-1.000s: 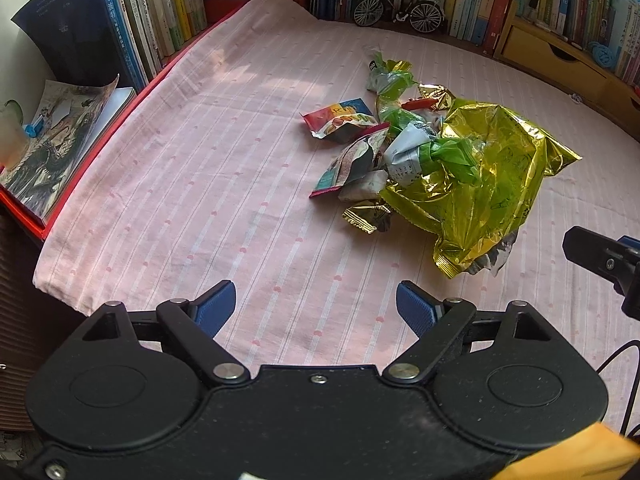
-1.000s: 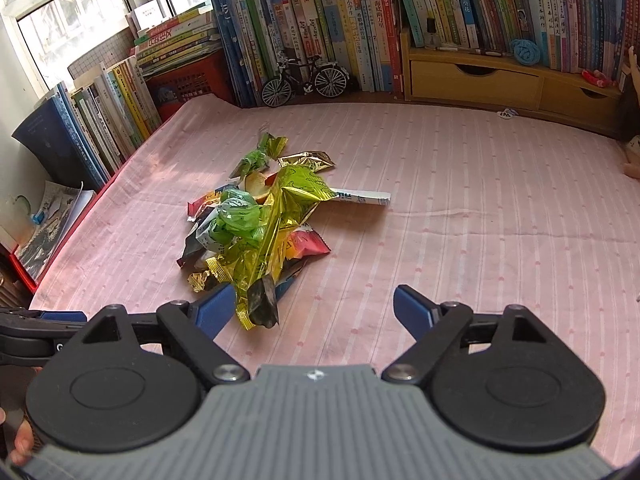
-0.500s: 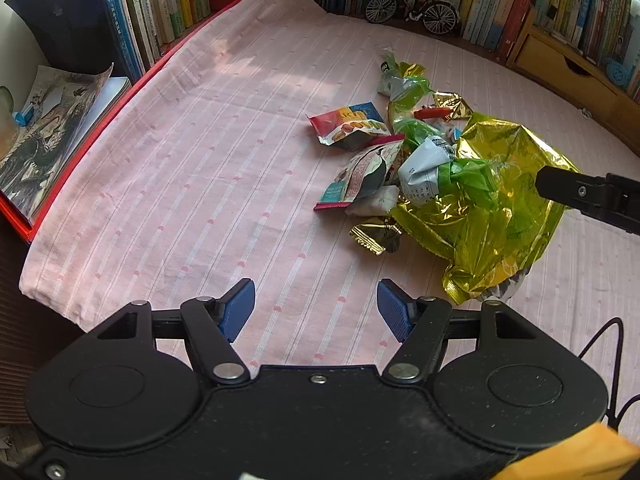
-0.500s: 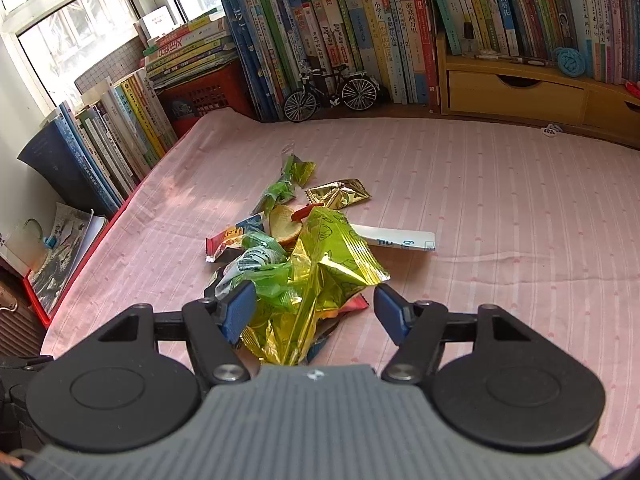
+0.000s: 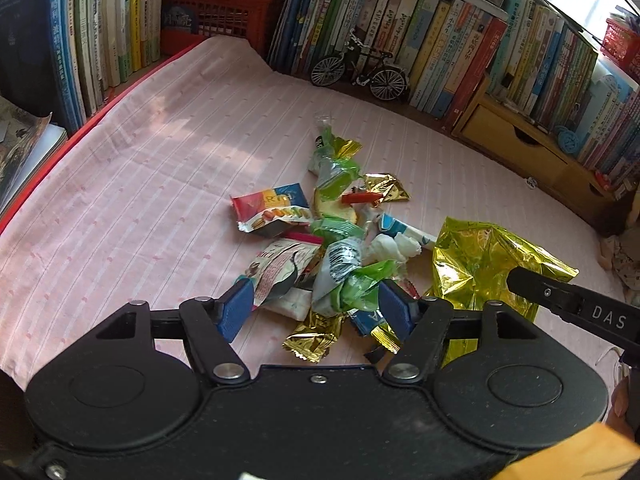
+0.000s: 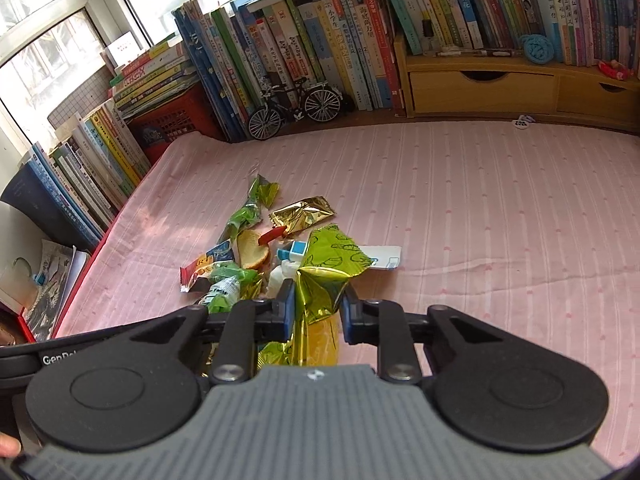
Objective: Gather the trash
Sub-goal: 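Grasp the yellow-green foil wrapper with the right tool while the left tool grasps the green wrapper, then carry both held wrappers off the bed down to the black bin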
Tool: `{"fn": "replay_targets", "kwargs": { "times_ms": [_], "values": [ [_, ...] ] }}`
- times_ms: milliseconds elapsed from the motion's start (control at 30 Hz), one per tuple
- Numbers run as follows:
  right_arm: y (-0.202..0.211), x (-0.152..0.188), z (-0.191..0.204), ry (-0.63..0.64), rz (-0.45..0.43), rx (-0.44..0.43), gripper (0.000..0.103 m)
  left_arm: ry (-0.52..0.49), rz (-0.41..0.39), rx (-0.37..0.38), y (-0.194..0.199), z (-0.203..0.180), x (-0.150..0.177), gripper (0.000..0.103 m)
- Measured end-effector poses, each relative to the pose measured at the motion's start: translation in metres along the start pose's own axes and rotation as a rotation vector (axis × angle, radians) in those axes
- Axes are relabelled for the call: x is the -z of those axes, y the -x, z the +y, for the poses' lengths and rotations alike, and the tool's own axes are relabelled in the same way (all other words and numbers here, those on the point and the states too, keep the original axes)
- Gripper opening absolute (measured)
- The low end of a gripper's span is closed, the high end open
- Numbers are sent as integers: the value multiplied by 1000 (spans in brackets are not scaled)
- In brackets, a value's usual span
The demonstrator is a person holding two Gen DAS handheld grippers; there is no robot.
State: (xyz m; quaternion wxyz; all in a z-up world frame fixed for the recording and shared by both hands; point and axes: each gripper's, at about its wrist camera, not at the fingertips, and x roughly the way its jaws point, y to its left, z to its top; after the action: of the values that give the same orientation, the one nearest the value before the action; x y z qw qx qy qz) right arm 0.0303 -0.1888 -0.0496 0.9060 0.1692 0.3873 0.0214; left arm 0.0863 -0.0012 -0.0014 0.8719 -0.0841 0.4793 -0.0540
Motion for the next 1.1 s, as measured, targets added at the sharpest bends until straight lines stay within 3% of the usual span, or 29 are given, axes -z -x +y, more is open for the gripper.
{"fn": "replay_targets", "kwargs": {
  "times_ms": [200, 367, 500, 567, 600, 733, 1100],
  "values": [
    [22, 4, -30, -35, -37, 71, 24, -80, 26, 16, -35, -35, -6, 74],
    [36, 21, -51, -60, -28, 118, 24, -94, 68, -43, -69, -45, -7, 72],
    [44, 35, -62, -75, -17, 135, 24, -92, 96, -58, -83, -43, -5, 47],
    [47, 39, -67, -86, -15, 138, 24, -104, 74, -46, -79, -45, -4, 33],
    [48, 39, -69, -93, -16, 135, 24, -118, 61, -27, -73, -48, -4, 32],
    [53, 37, -72, -113, -36, 114, 24, -162, -1, 10, -46, -60, -1, 32],
    [61, 31, -74, -250, -53, -23, 23, -96, -61, 92, 21, -54, 15, 32]
  ]
}}
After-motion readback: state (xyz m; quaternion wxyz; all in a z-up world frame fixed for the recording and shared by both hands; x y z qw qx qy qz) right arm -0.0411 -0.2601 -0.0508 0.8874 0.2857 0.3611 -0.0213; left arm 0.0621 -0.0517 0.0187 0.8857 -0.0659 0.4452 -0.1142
